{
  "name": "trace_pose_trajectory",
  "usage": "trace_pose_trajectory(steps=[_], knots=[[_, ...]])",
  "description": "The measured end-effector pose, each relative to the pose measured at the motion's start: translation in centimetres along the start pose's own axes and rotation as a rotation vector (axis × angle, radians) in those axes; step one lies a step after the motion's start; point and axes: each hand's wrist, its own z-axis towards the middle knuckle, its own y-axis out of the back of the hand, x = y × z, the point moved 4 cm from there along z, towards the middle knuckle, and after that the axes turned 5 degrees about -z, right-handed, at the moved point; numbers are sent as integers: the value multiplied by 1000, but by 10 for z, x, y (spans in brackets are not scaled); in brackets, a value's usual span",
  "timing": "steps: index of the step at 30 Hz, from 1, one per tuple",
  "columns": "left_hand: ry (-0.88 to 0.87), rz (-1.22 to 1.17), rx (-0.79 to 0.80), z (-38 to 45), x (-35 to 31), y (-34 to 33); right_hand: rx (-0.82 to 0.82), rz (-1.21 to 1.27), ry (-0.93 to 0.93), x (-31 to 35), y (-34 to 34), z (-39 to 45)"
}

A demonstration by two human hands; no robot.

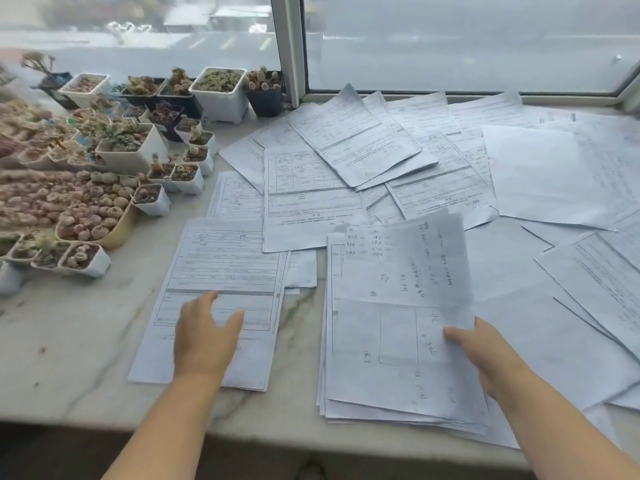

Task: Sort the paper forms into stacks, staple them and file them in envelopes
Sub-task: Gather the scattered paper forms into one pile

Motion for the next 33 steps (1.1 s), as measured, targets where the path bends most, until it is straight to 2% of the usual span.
trace_pose_trajectory(steps=[2, 5, 12, 15, 19, 22, 25, 29, 33], knots=[[148, 208, -98, 27, 34, 32, -14, -23, 12, -1, 0, 0], [360, 284, 9, 41, 56, 41, 1, -18, 19, -1, -5, -1], [438, 334, 127, 54, 73, 38, 12, 1, 22, -2, -15, -5], [367, 60, 135, 51, 76, 40, 25, 4, 38, -1, -15, -10], [267, -216, 32, 26, 89, 60, 34, 21, 37, -6, -12, -11], [259, -443, -52, -6, 98, 71, 62, 44, 15, -8, -12, -10], [292, -707, 53, -33, 80, 60, 102, 65, -6, -8, -13, -9], [92, -567, 239, -52, 24, 15, 138, 148, -3, 0, -15, -10], [-15, -458, 402, -68, -21, -49, 221, 220, -81, 0, -14, -7]])
